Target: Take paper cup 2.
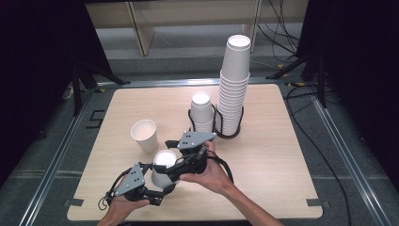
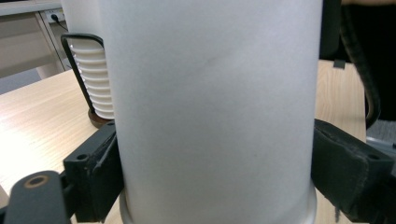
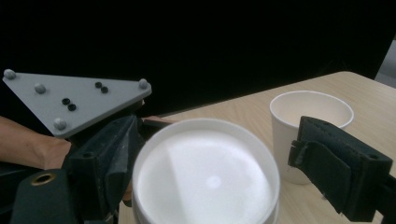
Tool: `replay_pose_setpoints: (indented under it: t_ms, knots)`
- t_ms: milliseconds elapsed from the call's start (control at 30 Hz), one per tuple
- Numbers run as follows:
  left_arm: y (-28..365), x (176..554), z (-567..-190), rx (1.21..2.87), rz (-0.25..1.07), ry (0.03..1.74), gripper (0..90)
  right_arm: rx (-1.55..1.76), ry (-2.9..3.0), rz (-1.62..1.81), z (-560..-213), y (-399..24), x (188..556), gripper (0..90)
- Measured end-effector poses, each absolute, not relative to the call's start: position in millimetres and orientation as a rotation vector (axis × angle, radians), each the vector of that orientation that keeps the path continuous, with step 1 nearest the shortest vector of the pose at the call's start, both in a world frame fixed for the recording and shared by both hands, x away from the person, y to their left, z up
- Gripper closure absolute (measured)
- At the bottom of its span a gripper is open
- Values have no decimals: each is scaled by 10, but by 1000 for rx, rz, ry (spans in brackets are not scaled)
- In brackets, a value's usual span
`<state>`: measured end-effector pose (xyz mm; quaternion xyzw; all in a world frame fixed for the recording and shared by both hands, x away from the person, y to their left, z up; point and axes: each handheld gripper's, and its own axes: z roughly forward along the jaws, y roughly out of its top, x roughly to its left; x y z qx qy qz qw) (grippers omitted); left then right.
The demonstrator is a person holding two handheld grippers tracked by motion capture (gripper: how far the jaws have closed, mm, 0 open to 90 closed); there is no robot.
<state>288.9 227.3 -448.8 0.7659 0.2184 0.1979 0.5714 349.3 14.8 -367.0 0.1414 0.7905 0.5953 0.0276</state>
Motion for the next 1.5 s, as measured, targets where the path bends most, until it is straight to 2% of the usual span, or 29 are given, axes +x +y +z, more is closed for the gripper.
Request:
replay_pose_setpoints:
  t_ms: [300, 867, 1500]
  knots:
    - [2264, 2901, -4514, 1830, 444, 501, 129, 450, 2499, 1783, -3575, 11, 3508, 153]
    - [2312, 2906, -4519, 1931, 453, 489, 129, 371, 2597, 1635, -3630, -133, 3495, 153]
    - [2210, 2860, -4557, 1994, 462, 399, 131, 333, 2761, 1512, -3785, 23, 3423, 155]
